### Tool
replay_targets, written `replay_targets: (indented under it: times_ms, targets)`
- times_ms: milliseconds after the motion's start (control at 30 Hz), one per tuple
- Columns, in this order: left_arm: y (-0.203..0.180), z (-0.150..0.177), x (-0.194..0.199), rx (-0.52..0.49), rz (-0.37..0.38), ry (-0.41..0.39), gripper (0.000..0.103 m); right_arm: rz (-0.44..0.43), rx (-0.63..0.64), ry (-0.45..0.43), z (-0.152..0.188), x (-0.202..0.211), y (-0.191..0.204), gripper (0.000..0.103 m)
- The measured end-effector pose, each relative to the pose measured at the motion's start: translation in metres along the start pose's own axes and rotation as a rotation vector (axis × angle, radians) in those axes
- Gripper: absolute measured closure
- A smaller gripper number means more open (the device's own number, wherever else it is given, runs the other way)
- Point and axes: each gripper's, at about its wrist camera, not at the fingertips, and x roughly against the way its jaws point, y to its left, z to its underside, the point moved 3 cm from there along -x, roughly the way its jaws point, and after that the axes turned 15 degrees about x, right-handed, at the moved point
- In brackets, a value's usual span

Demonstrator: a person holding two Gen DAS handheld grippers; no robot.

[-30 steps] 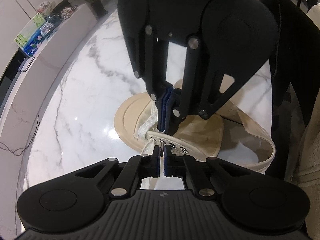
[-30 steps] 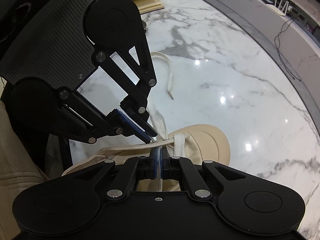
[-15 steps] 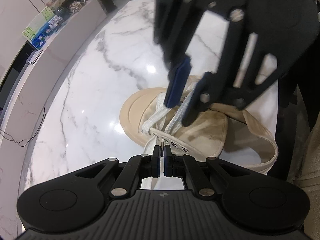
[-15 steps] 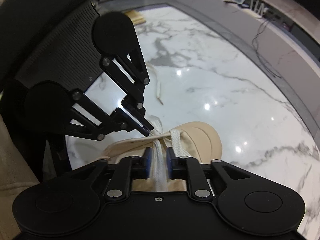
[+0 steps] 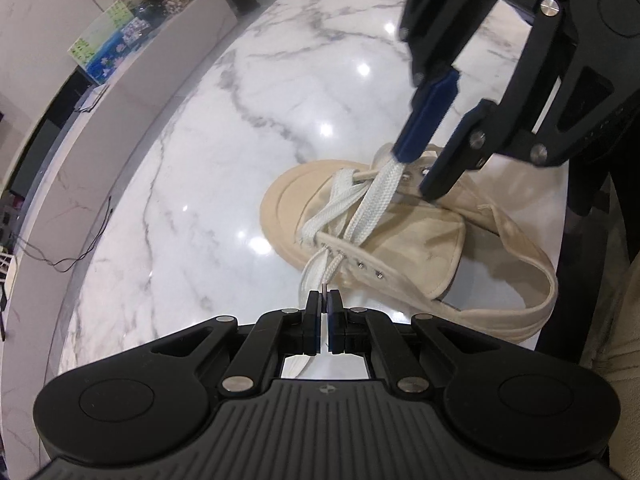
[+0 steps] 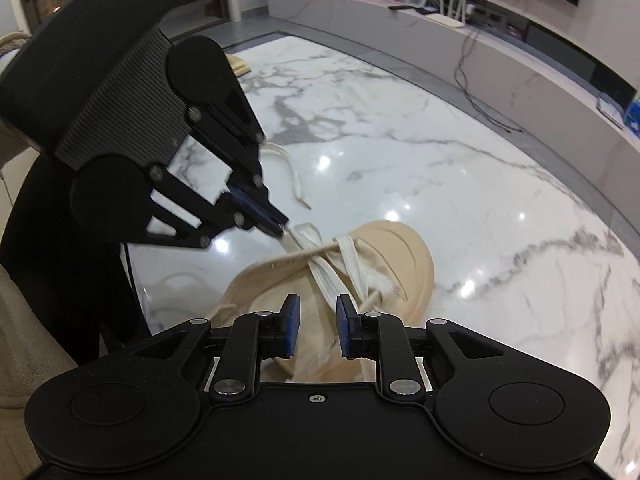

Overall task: Lace up shoes with both hands
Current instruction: 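Pull the lace through the eyelet and draw it out long with the left gripper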

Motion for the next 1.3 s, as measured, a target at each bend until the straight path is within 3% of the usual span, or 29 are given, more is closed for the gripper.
replay_targets:
  times_ms: [267, 367, 567, 933, 1300]
  targets:
    - [0.010, 0.014, 0.010, 0.017, -0.047, 0.031, 0.101, 0.041, -0.078, 0.016, 0.018, 0.003, 0.000, 0.084]
    - [0.014, 0.019, 0.015, 0.030, -0.068, 0.038, 0.101, 0.034, -0.103, 0.014, 0.023, 0.002, 0.001, 0.094]
    - [0.026, 0.033, 0.027, 0.052, -0.126, 0.065, 0.101, 0.040, -0.138, 0.003, 0.026, 0.001, 0.002, 0.096]
    - [0.068, 0.067, 0.065, 0.104, -0.248, 0.142, 0.101, 0.061, -0.126, 0.026, 0.025, 0.000, 0.004, 0.096]
    - [0.105, 0.102, 0.102, 0.205, -0.314, 0.171, 0.101, 0.055, -0.114, 0.044, 0.027, 0.001, 0.002, 0.096]
